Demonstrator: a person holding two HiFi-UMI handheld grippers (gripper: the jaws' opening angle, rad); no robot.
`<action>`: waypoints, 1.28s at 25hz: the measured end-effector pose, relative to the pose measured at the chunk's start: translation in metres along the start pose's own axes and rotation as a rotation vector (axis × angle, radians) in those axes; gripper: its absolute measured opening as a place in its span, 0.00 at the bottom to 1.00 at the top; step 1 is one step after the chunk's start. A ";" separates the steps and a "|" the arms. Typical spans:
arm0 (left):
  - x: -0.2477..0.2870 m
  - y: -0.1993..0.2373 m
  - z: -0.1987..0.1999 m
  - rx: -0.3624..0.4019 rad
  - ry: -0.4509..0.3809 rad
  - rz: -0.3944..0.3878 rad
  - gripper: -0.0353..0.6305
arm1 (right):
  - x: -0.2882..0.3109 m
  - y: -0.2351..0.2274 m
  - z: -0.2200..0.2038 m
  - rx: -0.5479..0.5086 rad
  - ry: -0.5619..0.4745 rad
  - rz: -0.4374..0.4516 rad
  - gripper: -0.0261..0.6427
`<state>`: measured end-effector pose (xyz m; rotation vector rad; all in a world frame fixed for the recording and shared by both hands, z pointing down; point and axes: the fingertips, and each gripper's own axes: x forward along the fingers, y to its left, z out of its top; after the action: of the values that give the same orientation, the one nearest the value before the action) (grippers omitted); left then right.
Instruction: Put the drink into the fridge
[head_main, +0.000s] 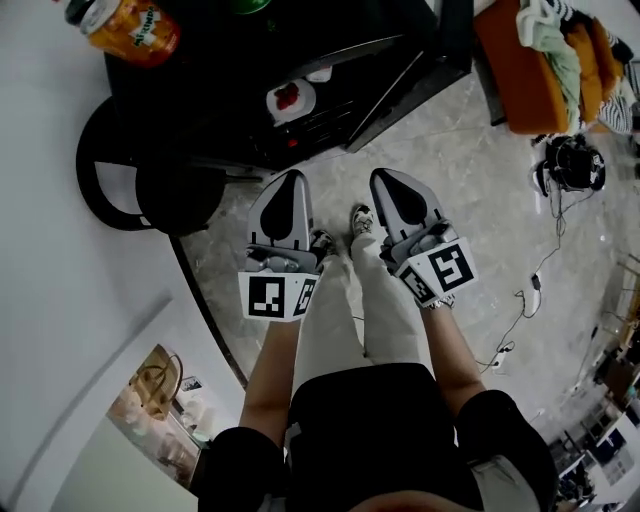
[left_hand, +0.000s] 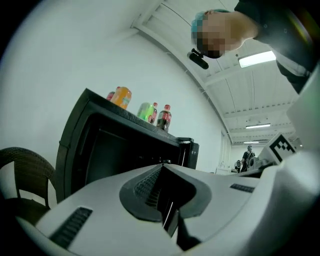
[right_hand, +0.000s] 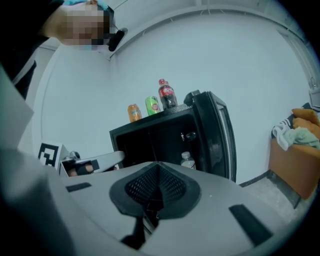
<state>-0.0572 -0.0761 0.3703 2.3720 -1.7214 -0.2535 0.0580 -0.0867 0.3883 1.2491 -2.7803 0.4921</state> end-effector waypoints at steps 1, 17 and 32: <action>-0.002 -0.003 0.006 0.002 0.003 -0.004 0.07 | -0.001 0.004 0.008 0.001 -0.006 0.004 0.04; -0.048 -0.042 0.144 0.064 -0.034 -0.058 0.07 | -0.032 0.102 0.123 -0.027 -0.093 0.091 0.04; -0.087 -0.062 0.213 0.153 -0.094 -0.028 0.07 | -0.053 0.136 0.216 -0.153 -0.233 0.128 0.04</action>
<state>-0.0808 0.0127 0.1499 2.5315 -1.8106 -0.2504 0.0105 -0.0309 0.1378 1.1703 -3.0350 0.1431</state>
